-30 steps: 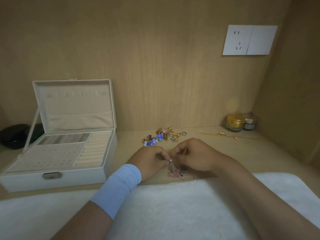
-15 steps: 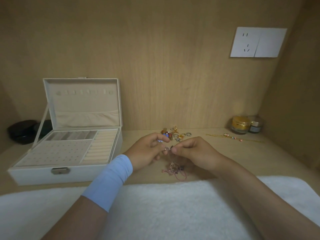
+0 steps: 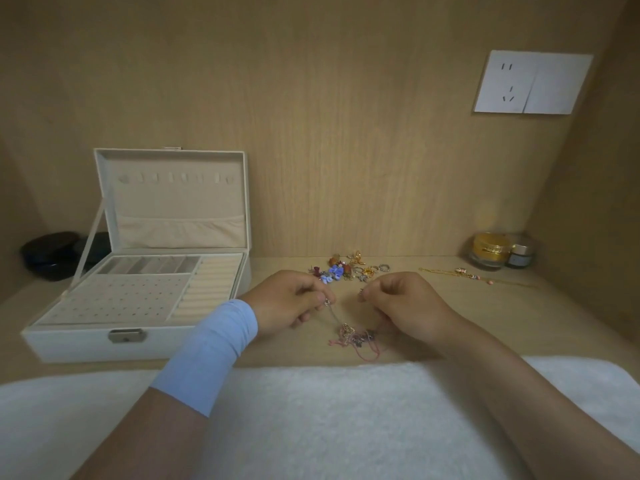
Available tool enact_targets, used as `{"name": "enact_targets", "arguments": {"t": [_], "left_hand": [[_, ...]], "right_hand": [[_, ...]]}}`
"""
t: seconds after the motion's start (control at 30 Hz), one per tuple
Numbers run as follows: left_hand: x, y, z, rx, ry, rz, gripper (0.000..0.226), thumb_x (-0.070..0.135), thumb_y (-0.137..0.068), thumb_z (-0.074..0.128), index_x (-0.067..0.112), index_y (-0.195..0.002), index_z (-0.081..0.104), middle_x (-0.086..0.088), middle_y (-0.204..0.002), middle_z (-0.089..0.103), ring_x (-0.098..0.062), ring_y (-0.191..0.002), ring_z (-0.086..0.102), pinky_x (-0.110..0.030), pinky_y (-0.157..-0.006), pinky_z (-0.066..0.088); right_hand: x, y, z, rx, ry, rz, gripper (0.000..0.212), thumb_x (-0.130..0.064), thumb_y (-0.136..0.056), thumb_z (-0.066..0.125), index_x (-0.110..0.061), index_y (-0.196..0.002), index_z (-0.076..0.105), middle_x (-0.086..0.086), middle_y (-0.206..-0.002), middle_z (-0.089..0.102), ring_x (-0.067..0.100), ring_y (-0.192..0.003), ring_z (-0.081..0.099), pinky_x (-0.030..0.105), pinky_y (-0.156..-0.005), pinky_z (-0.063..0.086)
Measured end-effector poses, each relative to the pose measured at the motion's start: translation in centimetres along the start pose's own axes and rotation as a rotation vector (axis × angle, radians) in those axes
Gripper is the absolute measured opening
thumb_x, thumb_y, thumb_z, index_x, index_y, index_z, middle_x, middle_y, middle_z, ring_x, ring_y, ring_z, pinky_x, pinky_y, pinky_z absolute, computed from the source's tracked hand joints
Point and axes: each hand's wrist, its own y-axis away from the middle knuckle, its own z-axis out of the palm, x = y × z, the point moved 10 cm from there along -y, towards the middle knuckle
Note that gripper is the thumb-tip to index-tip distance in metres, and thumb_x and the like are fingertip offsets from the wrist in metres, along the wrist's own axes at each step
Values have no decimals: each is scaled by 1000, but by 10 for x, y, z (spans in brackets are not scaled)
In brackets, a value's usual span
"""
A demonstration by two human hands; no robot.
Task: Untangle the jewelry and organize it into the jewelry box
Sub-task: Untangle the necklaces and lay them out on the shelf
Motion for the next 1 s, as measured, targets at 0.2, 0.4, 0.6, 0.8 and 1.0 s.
{"name": "enact_targets", "arguments": {"t": [0.2,0.4,0.6,0.8,1.0], "left_hand": [[5,2,-7,40,145,40,22,8,-99,52,18,-93,70,8,-76,64,-9,-65,56,-22,-63,49],[20,5,-19,100,313,121,20,5,-100,48,11,-98,67,-1,-81,63,-10,-71,58,-20,-64,54],[14,5,-36,193,643,136,19,5,-101,46,9,-97,65,-4,-81,59,-16,-75,64,-32,-76,58],[5,2,-38,223,719,97,20,5,-101,45,9,-96,64,-4,-79,57,-19,-77,63,-40,-83,58],[-8,0,-32,203,753,1,18,2,-102,43,5,-96,60,-5,-73,55,-19,-69,62,-38,-76,61]], "right_hand": [[-24,9,2,5,558,-150,22,-29,-92,61,-32,-110,74,-17,-102,60,7,-106,56,28,-97,45],[-63,13,43,-371,-15,-159,15,-12,-98,60,-7,-101,74,-2,-74,69,1,-67,64,18,-71,52],[-69,-10,51,-468,113,-168,8,-19,-92,70,-16,-87,77,-9,-76,70,0,-70,61,15,-72,47],[-66,-20,60,-543,114,-175,9,-20,-92,71,-18,-92,80,12,-94,77,10,-84,66,19,-84,51],[-45,-25,62,-575,73,-106,12,-9,-87,75,-13,-98,80,1,-79,76,18,-71,66,22,-72,52]]}}
